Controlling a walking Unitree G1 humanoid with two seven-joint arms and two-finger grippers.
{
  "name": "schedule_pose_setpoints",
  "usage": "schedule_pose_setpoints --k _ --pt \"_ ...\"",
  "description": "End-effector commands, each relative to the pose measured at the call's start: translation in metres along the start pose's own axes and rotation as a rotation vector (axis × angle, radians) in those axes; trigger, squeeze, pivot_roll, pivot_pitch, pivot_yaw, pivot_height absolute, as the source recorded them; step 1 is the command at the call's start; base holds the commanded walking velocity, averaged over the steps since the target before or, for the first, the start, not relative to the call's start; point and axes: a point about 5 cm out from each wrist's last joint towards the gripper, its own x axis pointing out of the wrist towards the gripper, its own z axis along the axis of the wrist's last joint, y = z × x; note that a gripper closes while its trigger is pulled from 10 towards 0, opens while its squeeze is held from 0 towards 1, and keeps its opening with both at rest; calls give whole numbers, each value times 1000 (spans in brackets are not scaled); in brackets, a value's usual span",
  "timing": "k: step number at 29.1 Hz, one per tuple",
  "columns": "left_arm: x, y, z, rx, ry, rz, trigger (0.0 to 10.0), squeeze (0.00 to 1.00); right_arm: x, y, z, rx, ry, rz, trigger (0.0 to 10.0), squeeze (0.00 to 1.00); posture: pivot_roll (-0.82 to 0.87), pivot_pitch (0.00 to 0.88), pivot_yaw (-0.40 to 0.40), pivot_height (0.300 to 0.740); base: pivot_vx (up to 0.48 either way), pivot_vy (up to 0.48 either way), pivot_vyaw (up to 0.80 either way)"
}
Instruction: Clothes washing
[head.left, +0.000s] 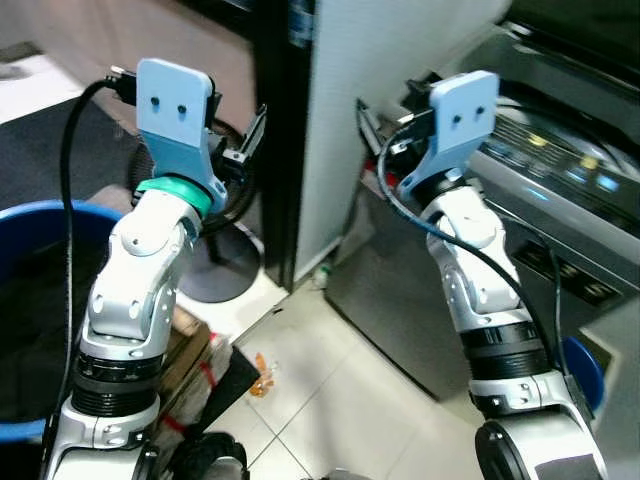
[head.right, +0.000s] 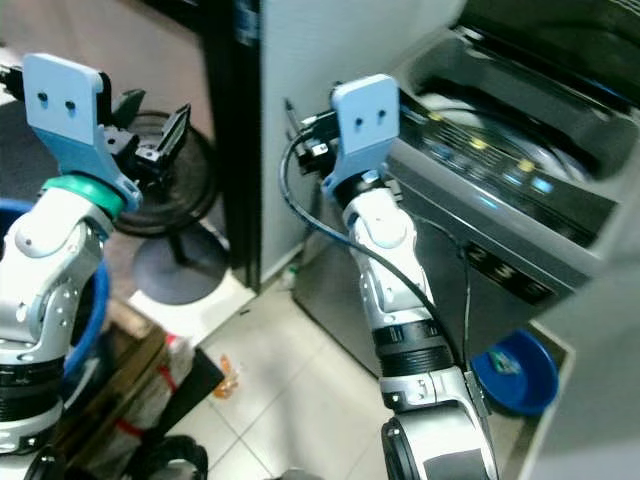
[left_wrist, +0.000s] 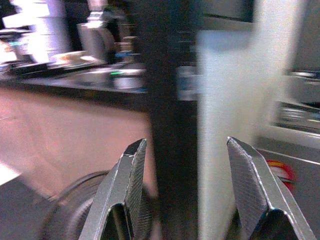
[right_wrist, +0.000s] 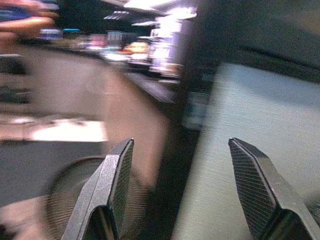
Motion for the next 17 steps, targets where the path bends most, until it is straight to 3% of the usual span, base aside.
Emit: schedule_pose_setpoints --k 1,17 --pt "0 -4 0 -4 1 -13 10000 0 -2 -3 -1 1 5 -8 10000 0 93 72 -57 740 0 0 800" --pt "-1 -5 -2 -7 9 -8 10000 0 -2 -2 -2 6 8 -6 10000 0 91 77 -58 740 0 0 797"
